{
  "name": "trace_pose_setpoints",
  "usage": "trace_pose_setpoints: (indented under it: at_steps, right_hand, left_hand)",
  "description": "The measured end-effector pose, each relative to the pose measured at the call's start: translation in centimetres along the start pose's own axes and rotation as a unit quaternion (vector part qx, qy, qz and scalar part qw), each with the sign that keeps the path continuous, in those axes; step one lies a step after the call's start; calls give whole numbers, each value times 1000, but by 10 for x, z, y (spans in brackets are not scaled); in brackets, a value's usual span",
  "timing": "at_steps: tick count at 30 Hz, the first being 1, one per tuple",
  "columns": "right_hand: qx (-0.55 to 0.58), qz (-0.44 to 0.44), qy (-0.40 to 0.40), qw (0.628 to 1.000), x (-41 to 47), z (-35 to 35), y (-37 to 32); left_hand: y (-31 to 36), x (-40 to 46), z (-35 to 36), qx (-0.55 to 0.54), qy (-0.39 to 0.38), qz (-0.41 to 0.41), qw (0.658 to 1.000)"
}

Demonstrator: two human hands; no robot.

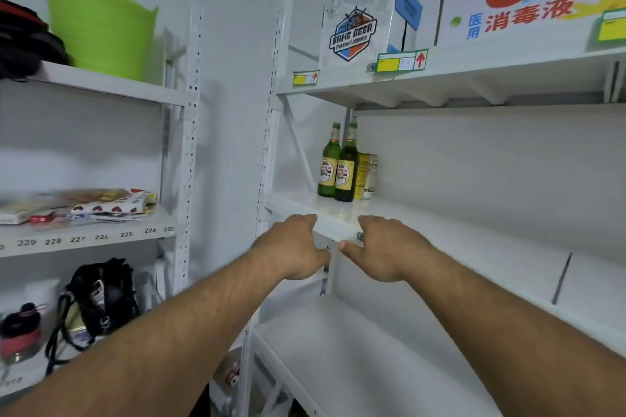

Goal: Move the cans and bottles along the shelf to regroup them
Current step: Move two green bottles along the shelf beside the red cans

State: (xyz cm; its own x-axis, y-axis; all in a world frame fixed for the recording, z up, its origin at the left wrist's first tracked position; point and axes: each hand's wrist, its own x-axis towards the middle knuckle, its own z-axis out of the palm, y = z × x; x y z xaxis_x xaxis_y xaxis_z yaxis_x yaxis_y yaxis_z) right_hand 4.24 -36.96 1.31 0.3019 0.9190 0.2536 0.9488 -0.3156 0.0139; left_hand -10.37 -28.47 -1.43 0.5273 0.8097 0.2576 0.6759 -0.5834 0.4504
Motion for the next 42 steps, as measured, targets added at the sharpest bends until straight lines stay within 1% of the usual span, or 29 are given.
trace_pose_setpoints:
  at_steps: [3, 8, 13, 17, 20, 25, 31, 36, 42]
  right_hand:
    - [-10, -6, 22, 1000, 29, 2, 9]
    - [14, -4, 58, 998, 86, 7, 30]
    - [27, 1, 67, 997, 142, 15, 38]
    - [16, -3, 58, 998, 167, 22, 35]
    - [13, 8, 63, 998, 188, 29, 35]
    - [2, 49, 67, 997, 223, 42, 37]
    - [6, 102, 93, 990, 282, 48, 22]
    - [4, 163, 103, 981, 331, 58, 8]
    - [13, 242, 147, 959, 372, 60, 2]
  left_hand:
    - [1, 31, 4, 2, 11, 9, 1000]
    - [4, 83, 2, 37, 20, 14, 999]
    - [-5, 134, 0, 37, 20, 9, 999]
    - [-17, 169, 0, 27, 14, 0, 1000]
    - [-30, 201, 3, 19, 12, 9, 1000]
    - [-57, 256, 10, 3, 3, 33, 999]
    - [-87, 319, 11, -35, -12, 85, 996]
    - [-109, 370, 14, -102, -24, 131, 986]
    - [-120, 430, 20, -208, -42, 140, 967]
